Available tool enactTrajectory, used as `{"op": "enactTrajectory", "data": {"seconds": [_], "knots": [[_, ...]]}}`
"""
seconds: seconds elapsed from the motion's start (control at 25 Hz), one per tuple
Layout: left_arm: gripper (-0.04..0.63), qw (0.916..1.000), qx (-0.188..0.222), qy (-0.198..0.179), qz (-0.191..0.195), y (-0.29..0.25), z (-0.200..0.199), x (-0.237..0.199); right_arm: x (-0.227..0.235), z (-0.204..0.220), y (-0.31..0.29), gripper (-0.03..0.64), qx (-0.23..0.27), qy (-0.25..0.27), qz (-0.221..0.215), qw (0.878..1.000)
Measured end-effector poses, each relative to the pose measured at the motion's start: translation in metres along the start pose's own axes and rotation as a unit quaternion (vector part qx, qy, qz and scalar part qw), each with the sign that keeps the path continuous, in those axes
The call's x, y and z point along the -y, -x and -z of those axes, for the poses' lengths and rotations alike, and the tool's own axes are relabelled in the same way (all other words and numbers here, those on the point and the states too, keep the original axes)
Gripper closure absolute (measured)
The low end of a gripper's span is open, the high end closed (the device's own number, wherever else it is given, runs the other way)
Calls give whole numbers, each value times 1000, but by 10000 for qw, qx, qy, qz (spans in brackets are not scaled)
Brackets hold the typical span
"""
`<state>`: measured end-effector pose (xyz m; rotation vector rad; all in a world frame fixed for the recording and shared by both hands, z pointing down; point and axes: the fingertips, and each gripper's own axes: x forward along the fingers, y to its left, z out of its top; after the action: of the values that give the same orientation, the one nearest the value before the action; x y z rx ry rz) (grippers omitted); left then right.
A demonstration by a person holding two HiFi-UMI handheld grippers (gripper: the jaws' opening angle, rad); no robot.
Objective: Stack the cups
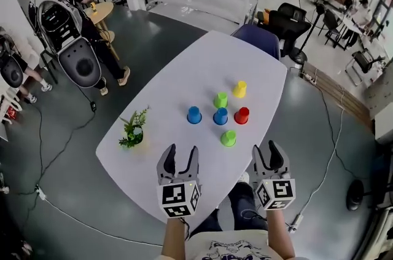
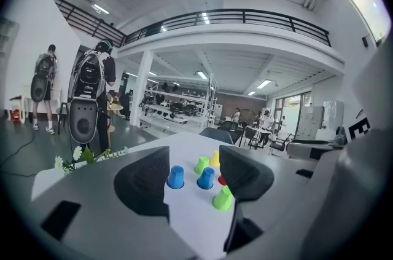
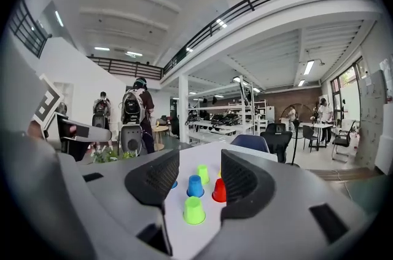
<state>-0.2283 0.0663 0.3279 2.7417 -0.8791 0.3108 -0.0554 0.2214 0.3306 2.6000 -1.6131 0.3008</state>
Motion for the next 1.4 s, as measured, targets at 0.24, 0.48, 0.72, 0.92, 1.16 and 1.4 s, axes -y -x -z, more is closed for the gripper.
{"op": "enactTrajectory", "data": {"seconds": [0.24, 0.48, 0.72, 0.92, 1.16, 1.4], "knots": [[347, 9994, -160, 56, -293, -38, 19, -4, 19, 15, -52, 403, -179, 248, -326, 9990], [347, 9962, -196, 287, -796, -103, 20, 5, 54, 19, -134, 403, -258, 480, -1065, 9928], [347, 9889, -272, 419, -1401, -166, 15, 26, 94, 15, -207, 388, -460, 644, -1808, 9803], [347, 9801, -375, 564, -1863, -209, 15, 44, 114, 23, -249, 388, -764, 740, -2705, 9568], [347, 9663, -397, 841, -2399, -237, 20, 53, 114, 44, -281, 373, -1113, 1155, -3774, 9120], [347, 9491, -542, 1035, -2925, -243, 37, 55, 117, 72, -298, 364, -1450, 1408, -4388, 8755]]}}
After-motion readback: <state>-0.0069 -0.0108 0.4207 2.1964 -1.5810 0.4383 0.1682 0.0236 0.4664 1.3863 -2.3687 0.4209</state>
